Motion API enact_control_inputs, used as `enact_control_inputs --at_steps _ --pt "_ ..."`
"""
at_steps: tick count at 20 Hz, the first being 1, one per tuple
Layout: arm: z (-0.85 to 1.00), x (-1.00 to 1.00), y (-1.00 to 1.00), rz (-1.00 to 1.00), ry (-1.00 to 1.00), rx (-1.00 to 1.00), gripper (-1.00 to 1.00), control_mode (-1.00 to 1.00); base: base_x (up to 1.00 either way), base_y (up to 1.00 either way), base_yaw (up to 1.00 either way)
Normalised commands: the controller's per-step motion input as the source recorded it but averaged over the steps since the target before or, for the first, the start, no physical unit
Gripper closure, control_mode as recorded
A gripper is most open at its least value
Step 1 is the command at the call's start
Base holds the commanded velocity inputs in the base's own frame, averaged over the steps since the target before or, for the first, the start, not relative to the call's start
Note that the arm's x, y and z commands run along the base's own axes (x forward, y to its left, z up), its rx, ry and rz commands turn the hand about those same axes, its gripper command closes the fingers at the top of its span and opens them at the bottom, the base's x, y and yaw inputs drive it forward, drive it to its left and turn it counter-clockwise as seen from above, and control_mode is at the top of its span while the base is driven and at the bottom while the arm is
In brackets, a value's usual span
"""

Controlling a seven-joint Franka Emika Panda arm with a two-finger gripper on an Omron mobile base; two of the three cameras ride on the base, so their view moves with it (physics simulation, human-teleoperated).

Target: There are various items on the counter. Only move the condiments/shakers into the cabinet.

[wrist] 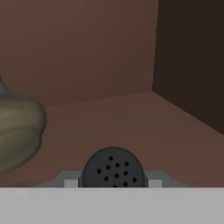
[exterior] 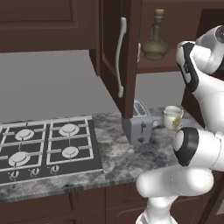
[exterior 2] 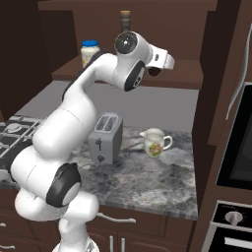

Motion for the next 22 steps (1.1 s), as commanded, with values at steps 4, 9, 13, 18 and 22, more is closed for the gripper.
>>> enact_control_inputs --at_steps 4,9,13,18,22 --pt "-0.14 0.39 0.0 0.03 0.09 0.0 1.0 -1.0 0.0 0.0 0.0" --pt "-0.16 0.16 0.0 0.04 0.05 0.0 1.0 -1.0 0.0 0.0 0.0" --pt "-0.02 0.09 0.0 0.0 0.01 0.0 1.0 -1.0 0.0 0.0 0.0" --pt "-0.07 0.24 0.0 0.0 0.0 0.0 1.0 -1.0 0.0 0.0 0.0" --pt "-0.01 0.51 0.0 0.0 0.0 0.0 1.0 -1.0 0.0 0.0 0.0"
